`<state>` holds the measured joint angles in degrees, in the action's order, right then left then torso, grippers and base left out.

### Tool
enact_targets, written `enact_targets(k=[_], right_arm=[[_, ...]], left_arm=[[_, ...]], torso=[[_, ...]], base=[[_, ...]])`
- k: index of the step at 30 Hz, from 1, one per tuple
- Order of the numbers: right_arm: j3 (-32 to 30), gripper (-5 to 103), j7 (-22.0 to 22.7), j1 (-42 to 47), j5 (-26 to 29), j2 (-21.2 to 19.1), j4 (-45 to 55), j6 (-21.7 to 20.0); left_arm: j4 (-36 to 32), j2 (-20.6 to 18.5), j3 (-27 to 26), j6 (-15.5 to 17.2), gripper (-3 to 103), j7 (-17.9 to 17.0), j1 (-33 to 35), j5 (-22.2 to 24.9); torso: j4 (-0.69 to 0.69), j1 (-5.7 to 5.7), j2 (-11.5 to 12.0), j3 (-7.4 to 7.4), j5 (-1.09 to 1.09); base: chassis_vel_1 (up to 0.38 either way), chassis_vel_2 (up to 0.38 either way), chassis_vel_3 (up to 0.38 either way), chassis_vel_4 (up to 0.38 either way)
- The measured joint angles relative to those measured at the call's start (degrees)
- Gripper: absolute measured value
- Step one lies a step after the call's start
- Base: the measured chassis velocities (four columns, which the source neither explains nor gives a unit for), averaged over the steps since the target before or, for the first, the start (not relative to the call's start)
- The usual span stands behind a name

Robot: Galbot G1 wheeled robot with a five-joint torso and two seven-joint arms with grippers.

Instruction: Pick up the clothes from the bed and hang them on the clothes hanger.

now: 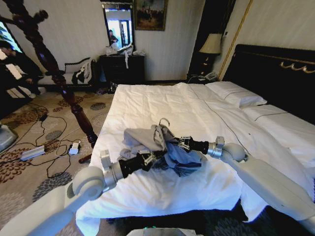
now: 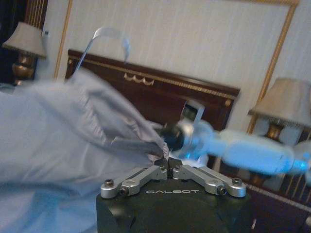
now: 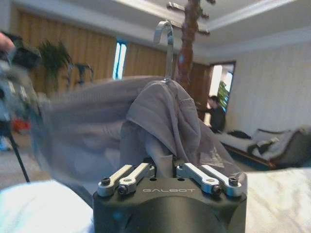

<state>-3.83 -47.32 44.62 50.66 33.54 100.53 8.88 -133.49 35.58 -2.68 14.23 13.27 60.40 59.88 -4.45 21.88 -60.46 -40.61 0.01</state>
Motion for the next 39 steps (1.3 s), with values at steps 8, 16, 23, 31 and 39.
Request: enact_targets(k=[8,16,23,31,39], right_arm=[[-0.98,13,-1.73,-0.86,6.49,-0.16,2.23,2.31],[-2.36,13,-0.49,-1.44,11.13,0.86,3.00,4.18],[-2.98,13,2.96,-0.03,14.73,1.07,3.25,4.40],[-2.45,13,4.20,1.01,12.65,0.51,2.35,4.86],[-1.38,13,-3.41,2.79,3.11,1.31,0.11,6.99]], left_arm=[[-1.06,-1.55,-3.61,-0.79,18,-0.63,3.64,-4.85],[0.12,-5.98,-6.99,-3.47,50,3.32,10.58,-18.38],[-1.03,-5.47,-8.72,-7.79,67,7.03,11.55,-16.56],[-2.91,-5.89,-18.31,-11.52,99,10.09,1.47,0.08],[3.92,-10.63,-23.63,-11.20,100,12.08,-1.17,1.01]], torso=[[-0.01,0.00,0.00,0.00,0.00],[0.00,0.00,0.00,0.00,0.00],[-0.01,0.00,0.00,0.00,0.00],[-0.04,0.00,0.00,0.00,-0.01],[-0.01,0.00,-0.01,0.00,0.00]], base=[[0.000,0.000,0.000,0.000],[0.000,0.000,0.000,0.000],[0.000,0.000,0.000,0.000],[0.000,0.000,0.000,0.000],[0.000,0.000,0.000,0.000]])
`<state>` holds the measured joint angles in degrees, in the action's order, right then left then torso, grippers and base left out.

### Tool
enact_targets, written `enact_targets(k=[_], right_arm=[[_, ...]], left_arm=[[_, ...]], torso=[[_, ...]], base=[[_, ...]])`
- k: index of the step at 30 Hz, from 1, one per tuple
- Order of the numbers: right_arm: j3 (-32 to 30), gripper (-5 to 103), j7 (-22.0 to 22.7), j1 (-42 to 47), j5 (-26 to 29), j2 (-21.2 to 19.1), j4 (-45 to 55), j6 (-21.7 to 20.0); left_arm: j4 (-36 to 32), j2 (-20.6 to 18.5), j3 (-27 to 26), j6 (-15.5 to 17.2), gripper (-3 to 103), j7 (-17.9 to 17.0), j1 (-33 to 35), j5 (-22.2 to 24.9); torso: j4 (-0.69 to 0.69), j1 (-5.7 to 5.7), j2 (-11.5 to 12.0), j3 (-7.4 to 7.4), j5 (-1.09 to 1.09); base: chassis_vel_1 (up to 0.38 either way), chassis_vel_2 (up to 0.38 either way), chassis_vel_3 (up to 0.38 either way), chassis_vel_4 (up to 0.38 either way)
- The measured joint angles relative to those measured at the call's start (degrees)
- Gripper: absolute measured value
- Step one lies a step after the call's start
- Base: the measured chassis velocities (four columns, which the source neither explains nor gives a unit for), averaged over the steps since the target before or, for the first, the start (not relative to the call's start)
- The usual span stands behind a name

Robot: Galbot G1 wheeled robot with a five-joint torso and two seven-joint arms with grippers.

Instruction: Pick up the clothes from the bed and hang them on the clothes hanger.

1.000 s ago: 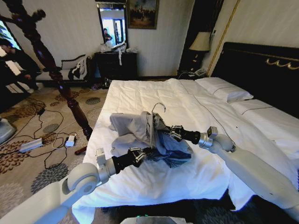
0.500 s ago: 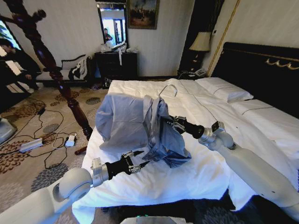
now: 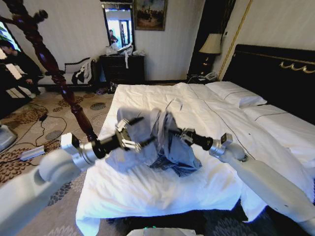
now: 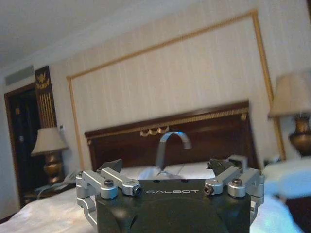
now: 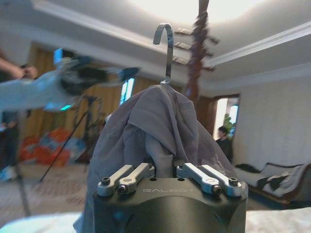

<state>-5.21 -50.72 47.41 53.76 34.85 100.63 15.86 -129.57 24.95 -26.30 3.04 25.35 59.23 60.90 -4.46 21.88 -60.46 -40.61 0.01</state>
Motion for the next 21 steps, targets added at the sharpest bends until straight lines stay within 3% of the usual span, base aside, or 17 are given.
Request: enact_targets(k=[3,6,7,11,15,21], right_arm=[[0.02,13,-2.49,0.00,-1.95,0.50,-0.84,0.51],[-0.04,13,-6.28,-0.92,-4.51,0.58,-1.48,0.98],[-0.04,13,-6.28,-0.92,-4.51,0.58,-1.48,0.98],[-0.03,13,-8.29,-1.89,-6.35,-1.02,-0.32,0.86],[0.58,13,-9.51,-2.58,-8.15,-1.66,0.57,0.36],[1.36,13,-9.98,-3.18,-9.32,-1.76,2.40,-0.26]], left_arm=[[2.44,-1.19,-0.25,-0.23,100,1.94,-0.15,-1.90],[9.07,-4.40,0.49,-0.95,100,11.52,-0.94,-4.82],[9.07,-4.40,0.49,-0.95,100,11.52,-0.94,-4.82],[13.47,-6.82,3.69,-0.37,100,23.89,-3.98,-6.65],[14.12,-7.55,5.30,0.90,100,27.90,-5.01,-7.90],[14.14,-7.67,6.69,2.24,100,29.39,-4.88,-9.78]], torso=[[0.00,0.00,0.00,0.00,-0.01],[0.01,0.01,0.01,0.00,0.01],[0.01,0.01,0.01,0.00,0.01],[0.00,0.01,0.01,-0.01,0.01],[-0.01,0.00,0.01,0.00,-0.01],[0.00,0.00,0.01,0.00,0.00]], base=[[0.000,0.000,0.000,0.000],[0.000,0.000,0.000,0.000],[0.000,0.000,0.000,0.000],[0.000,0.000,0.000,0.000],[0.000,0.000,0.000,0.000],[0.000,0.000,0.000,0.000]])
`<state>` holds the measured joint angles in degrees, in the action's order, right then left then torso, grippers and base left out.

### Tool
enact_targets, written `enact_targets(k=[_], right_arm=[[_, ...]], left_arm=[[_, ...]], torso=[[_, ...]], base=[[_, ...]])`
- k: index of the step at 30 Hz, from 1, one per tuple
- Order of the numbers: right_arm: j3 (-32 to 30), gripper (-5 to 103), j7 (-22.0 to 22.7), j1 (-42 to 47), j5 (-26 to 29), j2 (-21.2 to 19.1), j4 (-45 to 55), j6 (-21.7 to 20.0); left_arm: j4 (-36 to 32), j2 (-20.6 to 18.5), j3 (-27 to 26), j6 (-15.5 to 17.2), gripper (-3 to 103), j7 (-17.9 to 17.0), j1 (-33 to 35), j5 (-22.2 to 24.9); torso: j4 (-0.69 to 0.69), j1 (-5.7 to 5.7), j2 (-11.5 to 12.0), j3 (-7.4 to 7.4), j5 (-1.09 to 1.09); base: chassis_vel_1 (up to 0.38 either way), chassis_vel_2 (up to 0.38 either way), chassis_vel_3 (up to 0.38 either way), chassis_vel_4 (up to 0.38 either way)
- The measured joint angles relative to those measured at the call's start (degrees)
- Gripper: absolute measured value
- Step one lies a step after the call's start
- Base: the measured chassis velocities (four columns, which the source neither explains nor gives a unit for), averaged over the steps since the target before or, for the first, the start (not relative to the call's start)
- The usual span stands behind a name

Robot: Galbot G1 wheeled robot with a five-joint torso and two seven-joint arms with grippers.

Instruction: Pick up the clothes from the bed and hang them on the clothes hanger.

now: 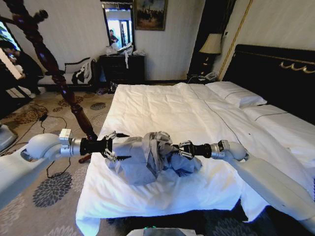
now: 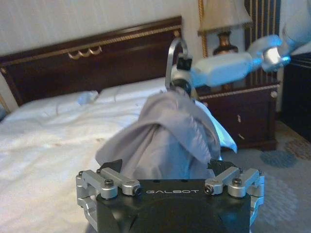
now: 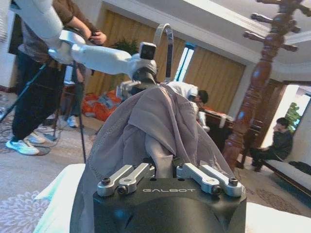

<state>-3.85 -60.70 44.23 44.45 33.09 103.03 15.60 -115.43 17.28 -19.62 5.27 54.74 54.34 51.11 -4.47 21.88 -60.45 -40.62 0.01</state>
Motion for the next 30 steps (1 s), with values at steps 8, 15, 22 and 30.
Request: enact_targets(k=[8,15,22,30], right_arm=[[1.59,13,-0.40,-1.73,0.02,0.86,2.57,-1.30],[1.87,13,-0.67,-1.22,0.19,1.01,3.41,-2.03],[2.03,13,-1.09,-1.13,0.17,0.99,3.88,-2.19],[2.89,13,-3.86,-0.95,1.01,1.17,3.15,-2.25]], left_arm=[[-0.36,0.35,1.59,1.61,88,2.11,0.72,-5.87],[-0.33,0.39,1.26,1.84,60,3.23,0.90,-7.48],[-0.01,0.69,1.08,2.23,39,5.86,0.95,-9.66],[0.60,2.08,1.05,2.83,18,9.86,1.04,-12.66]], torso=[[0.01,0.00,0.00,0.00,0.00],[0.00,0.00,0.00,0.00,-0.01],[0.01,0.00,0.00,0.00,-0.01],[0.00,0.00,0.00,0.00,-0.01]], base=[[0.000,0.000,0.000,0.000],[0.000,0.000,0.000,0.000],[0.000,0.000,0.000,0.000],[0.000,0.000,0.000,0.000]])
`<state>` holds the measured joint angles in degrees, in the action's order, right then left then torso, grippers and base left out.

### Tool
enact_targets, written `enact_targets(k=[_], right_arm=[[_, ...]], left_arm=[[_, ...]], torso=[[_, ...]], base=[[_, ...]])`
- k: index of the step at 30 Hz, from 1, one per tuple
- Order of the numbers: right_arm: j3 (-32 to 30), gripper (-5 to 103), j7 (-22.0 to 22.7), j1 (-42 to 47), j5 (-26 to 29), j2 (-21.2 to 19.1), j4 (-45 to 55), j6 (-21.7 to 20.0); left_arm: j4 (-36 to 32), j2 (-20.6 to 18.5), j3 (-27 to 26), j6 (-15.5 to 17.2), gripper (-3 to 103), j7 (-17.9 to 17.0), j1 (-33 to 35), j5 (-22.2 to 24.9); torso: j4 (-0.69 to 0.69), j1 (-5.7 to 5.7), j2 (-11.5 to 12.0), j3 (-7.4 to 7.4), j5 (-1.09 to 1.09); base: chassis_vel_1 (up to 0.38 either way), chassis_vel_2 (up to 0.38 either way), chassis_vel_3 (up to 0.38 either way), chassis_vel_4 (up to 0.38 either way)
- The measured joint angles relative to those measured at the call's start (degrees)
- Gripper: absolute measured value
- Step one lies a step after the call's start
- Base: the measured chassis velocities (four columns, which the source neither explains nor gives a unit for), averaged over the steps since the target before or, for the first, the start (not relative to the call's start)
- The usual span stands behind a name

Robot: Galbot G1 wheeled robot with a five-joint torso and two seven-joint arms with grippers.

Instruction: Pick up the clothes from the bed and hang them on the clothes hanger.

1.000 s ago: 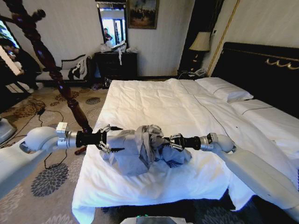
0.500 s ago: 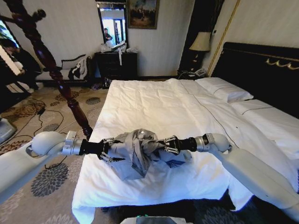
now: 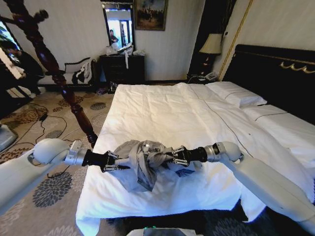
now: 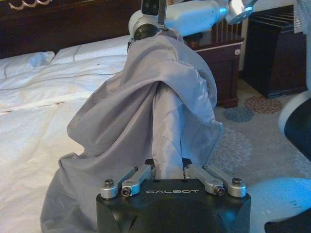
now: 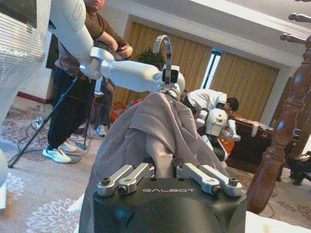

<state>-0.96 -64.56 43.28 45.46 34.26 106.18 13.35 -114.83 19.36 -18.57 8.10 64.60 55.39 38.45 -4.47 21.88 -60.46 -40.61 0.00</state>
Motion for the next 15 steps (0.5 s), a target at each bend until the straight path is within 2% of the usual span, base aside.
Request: enact_targets(k=[8,9,10,11,13,14,15], right_arm=[[2.59,13,-2.13,-2.48,2.17,1.28,-2.61,-0.07],[3.14,10,-2.50,-3.06,2.47,1.59,-3.17,-0.07],[3.81,14,-2.88,-3.79,2.89,2.01,-3.75,-0.08],[4.54,14,-3.12,-4.52,3.21,2.48,-4.39,-0.06],[5.89,25,-3.43,-5.97,3.81,3.64,-5.85,0.12],[5.89,25,-3.43,-5.97,3.81,3.64,-5.85,0.12],[6.63,30,-3.60,-6.78,4.12,4.39,-6.82,0.30]], left_arm=[[0.88,1.86,0.41,0.62,18,0.77,0.81,-1.30],[1.18,2.24,0.50,0.62,18,0.80,0.89,-1.58],[1.44,2.60,0.60,0.61,18,0.82,0.94,-1.74],[1.87,3.00,0.66,0.60,18,0.86,0.96,-1.97],[2.91,3.99,0.84,0.57,18,0.92,0.97,-2.20],[2.91,3.99,0.84,0.57,18,0.92,0.97,-2.20],[3.58,4.75,0.94,0.55,18,0.95,0.99,-2.21]], torso=[[0.01,0.00,0.00,0.00,0.00],[0.00,0.00,0.00,0.00,0.00],[0.00,0.00,0.00,0.00,0.00],[0.01,0.00,0.00,0.00,0.01],[0.01,0.00,0.00,0.00,0.00],[0.01,0.00,0.00,0.00,0.00],[0.01,0.00,0.00,0.00,0.01]], base=[[0.000,0.000,0.000,0.000],[0.000,0.000,0.000,0.000],[0.000,0.000,0.000,0.000],[0.000,0.000,0.000,0.000],[0.000,0.000,0.000,0.000],[0.000,0.000,0.000,0.000],[0.000,0.000,0.000,0.000]])
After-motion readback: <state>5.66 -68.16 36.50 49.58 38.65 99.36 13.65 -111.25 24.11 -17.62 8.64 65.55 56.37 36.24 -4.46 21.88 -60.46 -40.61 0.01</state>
